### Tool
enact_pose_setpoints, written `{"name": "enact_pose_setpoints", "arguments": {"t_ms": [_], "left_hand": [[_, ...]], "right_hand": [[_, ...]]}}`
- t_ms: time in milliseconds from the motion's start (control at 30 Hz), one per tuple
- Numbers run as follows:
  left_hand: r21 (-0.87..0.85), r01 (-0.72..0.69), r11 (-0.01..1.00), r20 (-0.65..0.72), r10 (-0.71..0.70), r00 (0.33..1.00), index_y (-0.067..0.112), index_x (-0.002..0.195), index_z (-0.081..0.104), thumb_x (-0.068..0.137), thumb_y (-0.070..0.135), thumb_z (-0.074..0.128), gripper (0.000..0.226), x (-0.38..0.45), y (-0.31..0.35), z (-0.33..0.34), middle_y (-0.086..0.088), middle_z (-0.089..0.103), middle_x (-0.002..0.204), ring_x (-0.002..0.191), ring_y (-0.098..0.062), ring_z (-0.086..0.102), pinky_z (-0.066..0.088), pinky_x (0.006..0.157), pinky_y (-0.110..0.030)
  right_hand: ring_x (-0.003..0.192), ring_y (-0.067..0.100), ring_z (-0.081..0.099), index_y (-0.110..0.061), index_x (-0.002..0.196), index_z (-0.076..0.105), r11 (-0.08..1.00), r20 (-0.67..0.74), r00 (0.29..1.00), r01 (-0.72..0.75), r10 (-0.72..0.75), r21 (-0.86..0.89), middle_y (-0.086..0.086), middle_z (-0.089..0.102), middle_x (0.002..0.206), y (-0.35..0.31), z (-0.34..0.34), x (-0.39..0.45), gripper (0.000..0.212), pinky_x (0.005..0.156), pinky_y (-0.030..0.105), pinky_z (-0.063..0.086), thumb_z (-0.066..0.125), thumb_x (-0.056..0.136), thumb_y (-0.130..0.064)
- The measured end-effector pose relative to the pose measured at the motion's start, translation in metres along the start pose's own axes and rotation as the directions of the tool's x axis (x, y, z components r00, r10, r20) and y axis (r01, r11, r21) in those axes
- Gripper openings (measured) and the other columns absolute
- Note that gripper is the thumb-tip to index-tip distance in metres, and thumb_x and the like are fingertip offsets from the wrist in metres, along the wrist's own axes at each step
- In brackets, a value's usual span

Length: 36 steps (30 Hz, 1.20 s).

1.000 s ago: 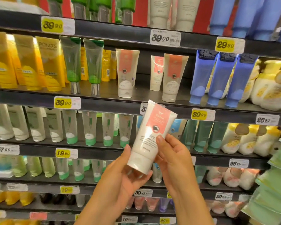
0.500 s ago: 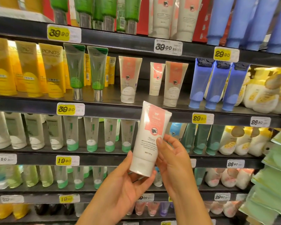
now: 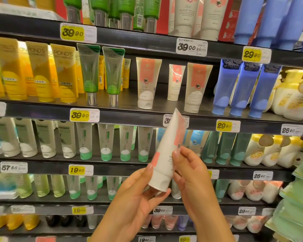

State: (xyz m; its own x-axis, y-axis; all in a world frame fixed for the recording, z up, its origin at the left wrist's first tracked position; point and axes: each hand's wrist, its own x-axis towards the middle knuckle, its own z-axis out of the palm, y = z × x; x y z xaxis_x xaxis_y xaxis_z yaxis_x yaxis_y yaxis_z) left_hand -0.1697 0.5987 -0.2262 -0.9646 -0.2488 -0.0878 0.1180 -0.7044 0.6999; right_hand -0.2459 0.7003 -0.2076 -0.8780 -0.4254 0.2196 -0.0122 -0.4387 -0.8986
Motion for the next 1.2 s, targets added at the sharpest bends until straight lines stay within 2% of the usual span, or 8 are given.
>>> {"name": "enact_pose_setpoints", "arguments": {"t_ms": [133,267,333,467,733,933,1067,1200], "left_hand": [[0.106,-0.046,0.993,-0.025,0.049,0.998,0.0,0.098,0.066,0.063,0.024,0.071,0.043,-0.002,-0.002,-0.003,-0.019,0.072,0.096,0.082,-0.024,0.071,0.058,0.065,-0.035],[0.173,-0.072,0.982,-0.035,0.079,0.996,0.001,0.097,0.067,0.059,0.024,0.074,0.045,-0.005,-0.002,-0.003,-0.019,0.072,0.097,0.084,-0.023,0.071,0.058,0.065,-0.032],[0.179,-0.063,0.982,-0.031,0.069,0.997,0.001,0.097,0.068,0.061,0.025,0.073,0.044,-0.006,-0.002,-0.004,-0.019,0.072,0.098,0.086,-0.023,0.071,0.058,0.067,-0.032],[0.039,0.005,0.999,-0.005,-0.004,1.0,0.0,0.088,0.074,0.072,0.021,0.064,0.029,-0.007,0.002,-0.002,-0.022,0.071,0.097,0.086,-0.029,0.071,0.059,0.067,-0.035],[-0.151,0.202,0.968,0.055,-0.195,0.979,-0.006,0.09,0.072,0.069,0.021,0.066,0.035,-0.011,0.004,-0.004,-0.028,0.069,0.091,0.077,-0.037,0.07,0.059,0.062,-0.042],[-0.097,0.11,0.989,0.019,-0.108,0.994,-0.004,0.089,0.074,0.068,0.015,0.066,0.03,-0.012,0.003,-0.009,-0.027,0.069,0.098,0.081,-0.035,0.07,0.059,0.066,-0.043],[-0.002,0.039,0.999,-0.056,-0.039,0.998,-0.007,0.106,0.059,0.065,0.008,0.068,0.044,-0.011,-0.001,-0.011,-0.026,0.07,0.097,0.082,-0.032,0.071,0.059,0.073,-0.043],[0.024,0.018,1.0,-0.07,-0.016,0.997,-0.005,0.106,0.059,0.062,0.009,0.07,0.047,-0.012,-0.002,-0.012,-0.024,0.07,0.098,0.085,-0.031,0.07,0.058,0.075,-0.041]], "right_hand": [[0.085,0.014,0.07,-0.012,0.112,0.061,0.997,0.068,0.997,-0.028,0.033,-0.075,0.002,0.073,0.094,0.004,0.003,-0.004,0.057,0.072,0.025,0.056,0.068,0.062,-0.039],[0.086,0.02,0.067,-0.012,0.107,0.065,0.992,0.023,1.0,-0.013,0.016,-0.125,0.012,0.07,0.099,0.01,0.004,-0.005,0.055,0.084,0.039,0.053,0.069,0.061,-0.044],[0.086,0.021,0.065,-0.013,0.107,0.066,0.994,0.006,1.0,-0.001,0.001,-0.108,0.015,0.069,0.1,0.012,0.005,-0.006,0.052,0.083,0.039,0.053,0.068,0.065,-0.043],[0.082,0.015,0.067,-0.014,0.112,0.064,0.999,0.003,0.999,0.041,-0.041,0.031,0.006,0.073,0.091,0.013,0.009,-0.008,0.053,0.069,0.025,0.055,0.065,0.067,-0.041],[0.087,0.015,0.07,-0.015,0.125,0.051,0.981,0.013,0.995,0.093,-0.096,0.17,0.004,0.074,0.099,0.012,0.012,-0.013,0.049,0.068,0.025,0.056,0.057,0.078,-0.027],[0.091,0.014,0.069,-0.017,0.119,0.056,0.991,0.052,0.997,0.059,-0.066,0.123,0.003,0.073,0.103,0.011,0.007,-0.015,0.041,0.07,0.022,0.055,0.057,0.078,-0.026],[0.096,0.015,0.068,-0.016,0.107,0.063,0.997,-0.019,0.997,0.079,-0.078,0.02,0.001,0.073,0.102,0.014,0.004,-0.013,0.037,0.076,0.024,0.056,0.061,0.073,-0.031],[0.094,0.015,0.069,-0.013,0.107,0.064,0.997,-0.057,0.996,0.076,-0.075,0.002,0.003,0.073,0.101,0.016,0.001,-0.014,0.039,0.073,0.023,0.056,0.062,0.072,-0.031]]}}
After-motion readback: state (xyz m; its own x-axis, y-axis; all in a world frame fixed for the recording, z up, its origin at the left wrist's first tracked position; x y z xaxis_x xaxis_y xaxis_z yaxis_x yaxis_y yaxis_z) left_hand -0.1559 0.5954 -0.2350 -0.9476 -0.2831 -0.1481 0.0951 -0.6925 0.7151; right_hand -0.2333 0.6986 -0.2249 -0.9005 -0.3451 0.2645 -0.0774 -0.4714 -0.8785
